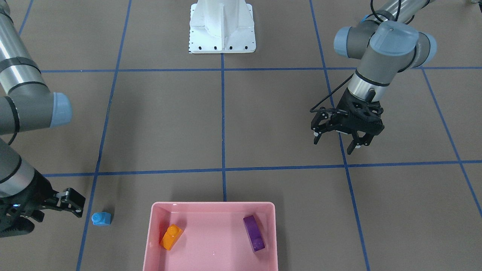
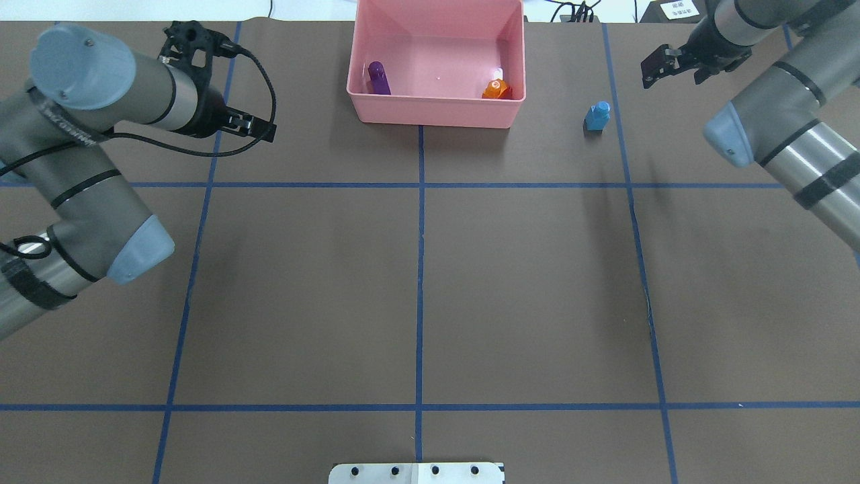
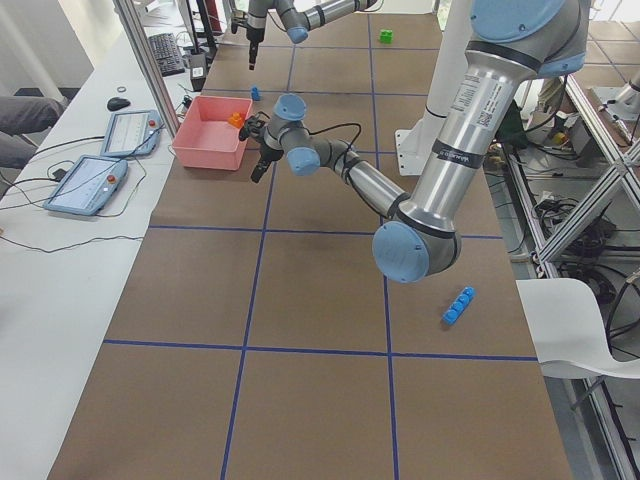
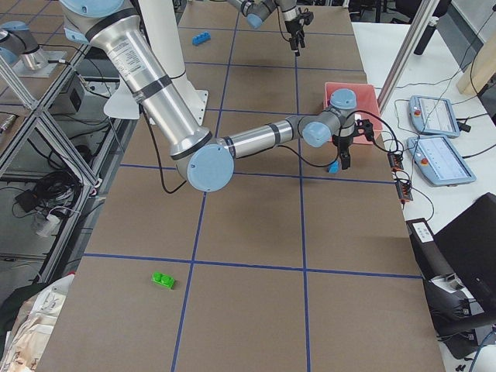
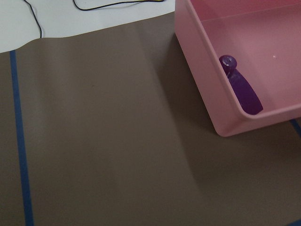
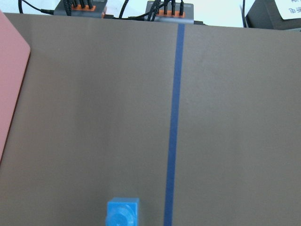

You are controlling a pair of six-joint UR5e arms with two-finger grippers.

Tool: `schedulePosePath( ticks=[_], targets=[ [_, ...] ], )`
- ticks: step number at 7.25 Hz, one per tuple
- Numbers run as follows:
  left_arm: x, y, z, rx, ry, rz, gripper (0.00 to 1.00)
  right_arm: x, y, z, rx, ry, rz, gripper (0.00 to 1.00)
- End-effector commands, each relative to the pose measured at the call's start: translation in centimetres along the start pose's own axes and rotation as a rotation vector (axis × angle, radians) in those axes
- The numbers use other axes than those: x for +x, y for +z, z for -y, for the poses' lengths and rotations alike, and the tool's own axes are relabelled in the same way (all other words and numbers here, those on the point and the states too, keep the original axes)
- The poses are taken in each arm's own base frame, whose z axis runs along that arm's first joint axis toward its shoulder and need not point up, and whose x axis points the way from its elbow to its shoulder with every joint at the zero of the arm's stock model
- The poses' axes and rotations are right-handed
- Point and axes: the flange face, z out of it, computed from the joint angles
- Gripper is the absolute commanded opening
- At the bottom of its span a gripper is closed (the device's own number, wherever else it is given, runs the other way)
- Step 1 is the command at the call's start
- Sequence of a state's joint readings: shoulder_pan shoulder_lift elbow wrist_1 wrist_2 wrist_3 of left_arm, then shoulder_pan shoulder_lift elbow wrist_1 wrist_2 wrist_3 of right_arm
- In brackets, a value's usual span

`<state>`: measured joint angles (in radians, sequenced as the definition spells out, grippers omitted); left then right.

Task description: Put all blocks into box

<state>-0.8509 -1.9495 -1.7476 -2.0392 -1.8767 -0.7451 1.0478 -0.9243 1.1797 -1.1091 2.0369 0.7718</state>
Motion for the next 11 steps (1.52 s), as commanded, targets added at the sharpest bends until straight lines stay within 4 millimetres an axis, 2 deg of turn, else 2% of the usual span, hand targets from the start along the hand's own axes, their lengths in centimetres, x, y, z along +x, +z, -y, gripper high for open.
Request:
schedulePosePath(
  ticks=[1, 2, 3, 4, 5, 6, 8, 9, 10, 11],
  targets=[
    [-0.1, -0.8, -0.6, 0.005, -0.007, -0.005, 1.00, -3.9, 5.5, -1.4, 0.064, 0.044, -0.008, 0.96],
    [0.0, -0.8, -0.6, 0.004, -0.006, -0.005, 1.00, -4.6, 6.5, -2.3, 0.071, 0.035, -0.016, 0.92],
    [0.1, -0.7, -0.7, 0.002, -0.005, -0.006, 1.00, -4.6, 7.6, -3.4, 0.060, 0.029, -0.029, 0.86],
    [0.1, -0.6, -0.8, 0.000, -0.006, -0.006, 1.00, -4.0, 8.7, -4.6, 0.057, 0.024, -0.051, 0.85],
    [0.1, -0.3, -0.8, -0.003, -0.006, -0.004, 1.00, -3.7, 8.9, -4.9, 0.053, 0.025, -0.054, 0.55],
    [0.2, -0.3, -0.7, -0.002, -0.006, -0.003, 1.00, -3.9, 8.8, -4.8, 0.055, 0.024, -0.052, 0.01],
    [0.1, -0.1, -0.8, -0.004, -0.006, -0.001, 1.00, -3.9, 7.2, -3.3, 0.076, 0.031, -0.035, 0.00],
    [0.2, -0.2, -0.7, -0.002, -0.007, -0.003, 1.00, -5.4, 5.4, -1.5, 0.087, 0.040, -0.026, 0.00],
    [0.3, -0.2, -0.7, -0.002, -0.007, -0.003, 1.00, -8.0, 1.9, 2.4, 0.094, 0.070, -0.048, 0.00],
    [0.3, -0.2, -0.7, -0.002, -0.007, -0.003, 1.00, -12.3, -1.0, 4.8, 0.082, 0.136, -0.064, 0.00]
  ],
)
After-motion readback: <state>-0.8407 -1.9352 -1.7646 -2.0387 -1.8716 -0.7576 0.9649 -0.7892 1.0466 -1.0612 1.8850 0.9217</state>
